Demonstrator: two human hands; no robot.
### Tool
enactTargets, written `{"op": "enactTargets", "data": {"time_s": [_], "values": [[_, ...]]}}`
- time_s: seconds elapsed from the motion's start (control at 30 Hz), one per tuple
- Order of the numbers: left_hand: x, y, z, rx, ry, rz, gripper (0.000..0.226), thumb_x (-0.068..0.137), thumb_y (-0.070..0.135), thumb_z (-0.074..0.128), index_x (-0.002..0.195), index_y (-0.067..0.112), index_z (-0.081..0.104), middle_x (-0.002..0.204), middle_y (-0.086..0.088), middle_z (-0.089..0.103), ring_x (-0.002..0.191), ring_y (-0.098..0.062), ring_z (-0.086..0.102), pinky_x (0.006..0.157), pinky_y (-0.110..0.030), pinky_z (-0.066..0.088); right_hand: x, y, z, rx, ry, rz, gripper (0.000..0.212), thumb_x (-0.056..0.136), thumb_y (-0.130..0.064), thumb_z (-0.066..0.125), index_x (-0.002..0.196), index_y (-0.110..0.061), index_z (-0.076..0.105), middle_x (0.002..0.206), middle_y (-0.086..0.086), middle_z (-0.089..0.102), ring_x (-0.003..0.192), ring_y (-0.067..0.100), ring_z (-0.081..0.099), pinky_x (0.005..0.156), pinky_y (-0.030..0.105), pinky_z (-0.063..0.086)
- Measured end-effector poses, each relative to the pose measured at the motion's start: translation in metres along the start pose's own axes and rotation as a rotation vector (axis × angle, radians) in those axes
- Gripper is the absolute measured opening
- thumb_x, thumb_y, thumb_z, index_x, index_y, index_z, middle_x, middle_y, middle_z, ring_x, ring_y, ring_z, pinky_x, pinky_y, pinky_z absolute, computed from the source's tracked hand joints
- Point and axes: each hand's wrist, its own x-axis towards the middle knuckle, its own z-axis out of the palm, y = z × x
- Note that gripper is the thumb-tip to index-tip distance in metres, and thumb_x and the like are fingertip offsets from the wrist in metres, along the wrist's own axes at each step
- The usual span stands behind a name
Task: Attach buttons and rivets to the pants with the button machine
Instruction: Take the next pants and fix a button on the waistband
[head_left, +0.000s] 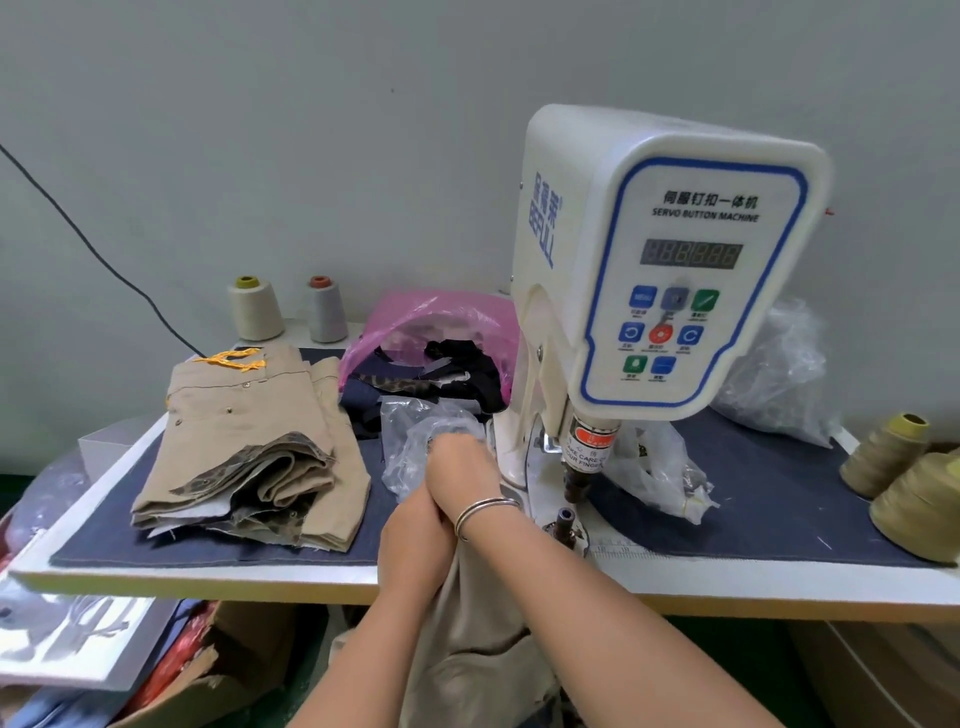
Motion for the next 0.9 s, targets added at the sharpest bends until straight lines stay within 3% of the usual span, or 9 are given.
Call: {"op": "enactTargets", "data": {"time_s": [0.2,0.37,0.57,0.9], "values": [[0.002,0.002,-0.001,0.058,-0.023,0.014,0.015,0.093,0.02,0.042,0.083,0.03,0.044,0.068,0.015,0.043,0.065,-0.012,0.047,0.054,-0.027,0.033,0.015,0.003,0.005,-0.021,-0.006,0.024,0.028,0.092,0.007,0.04,0.104,-0.001,0.064,0.107,0.013,0.065,0.101,0.028,0.062,0.078,0.032,0.047],[0.004,0.001,0.001,0.089,-0.027,0.026,0.02,0.093,0.021,0.041,0.078,0.034,0.04,0.067,0.015,0.044,0.064,-0.012,0.048,0.056,-0.029,0.035,0.02,0.003,0.008,-0.028,0.005,0.043,0.03,0.091,0.007,0.039,0.104,-0.001,0.064,0.108,0.012,0.064,0.101,0.028,0.061,0.074,0.031,0.045],[0.004,0.0,0.002,0.078,-0.023,-0.003,0.023,0.092,0.025,0.042,0.07,0.033,0.039,0.069,0.013,0.05,0.066,-0.016,0.053,0.058,-0.03,0.04,0.024,0.003,0.014,-0.075,0.066,0.0,0.032,0.09,0.011,0.037,0.108,0.0,0.061,0.111,0.013,0.062,0.106,0.028,0.059,0.081,0.034,0.049],[0.005,0.0,0.001,0.053,-0.035,-0.015,0.01,0.089,0.032,0.042,0.08,0.03,0.047,0.074,0.01,0.053,0.069,-0.014,0.053,0.056,-0.032,0.037,0.033,0.008,0.016,-0.137,0.045,-0.065,0.031,0.085,0.012,0.042,0.105,-0.002,0.061,0.107,0.012,0.063,0.103,0.029,0.059,0.073,0.034,0.046]]}}
